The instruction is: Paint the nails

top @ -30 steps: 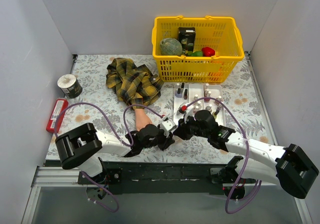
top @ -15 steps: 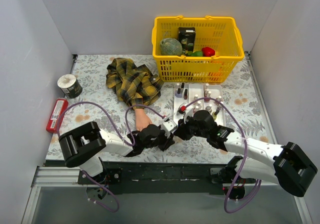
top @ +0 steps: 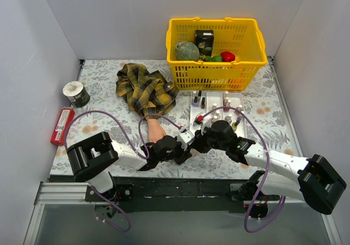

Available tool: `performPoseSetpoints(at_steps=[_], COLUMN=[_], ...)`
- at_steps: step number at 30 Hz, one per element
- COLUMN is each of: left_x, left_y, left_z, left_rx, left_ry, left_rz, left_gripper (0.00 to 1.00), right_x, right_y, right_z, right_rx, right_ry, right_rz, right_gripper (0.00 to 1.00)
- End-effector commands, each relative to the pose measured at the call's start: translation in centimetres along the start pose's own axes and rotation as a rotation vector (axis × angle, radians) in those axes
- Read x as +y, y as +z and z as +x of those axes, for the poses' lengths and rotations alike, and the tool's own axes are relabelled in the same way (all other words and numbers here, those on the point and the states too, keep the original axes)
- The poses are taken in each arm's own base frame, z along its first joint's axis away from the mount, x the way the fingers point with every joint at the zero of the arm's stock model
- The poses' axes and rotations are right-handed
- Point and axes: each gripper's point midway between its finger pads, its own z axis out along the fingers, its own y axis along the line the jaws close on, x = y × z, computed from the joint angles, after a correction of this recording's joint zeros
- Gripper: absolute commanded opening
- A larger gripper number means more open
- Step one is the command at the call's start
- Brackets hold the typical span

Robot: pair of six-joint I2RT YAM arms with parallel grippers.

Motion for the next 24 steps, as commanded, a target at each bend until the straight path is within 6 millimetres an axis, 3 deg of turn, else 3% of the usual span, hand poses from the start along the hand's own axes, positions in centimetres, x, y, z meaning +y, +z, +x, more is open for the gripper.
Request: performPoseSetpoints(at_steps=[1,24], left_x=[-0.09,-0.35], left_y=[0.14,0.05], left_z=[-0.84,-0.96], left_rx=[-0.013,-0.011], left_ry=[0.009,0.009], left_rz=[-0.001,0.010], left_gripper=[0.15,0.14], right_x=[0.14,-0.77], right_y=[-0.26,-0.97], right_z=[-1.71,-2.26], right_rx=[-0.059,-0.078], right_ry=[-0.019,-0.024], right_rz=[0.007,0.069], right_gripper=[0.10,0.09])
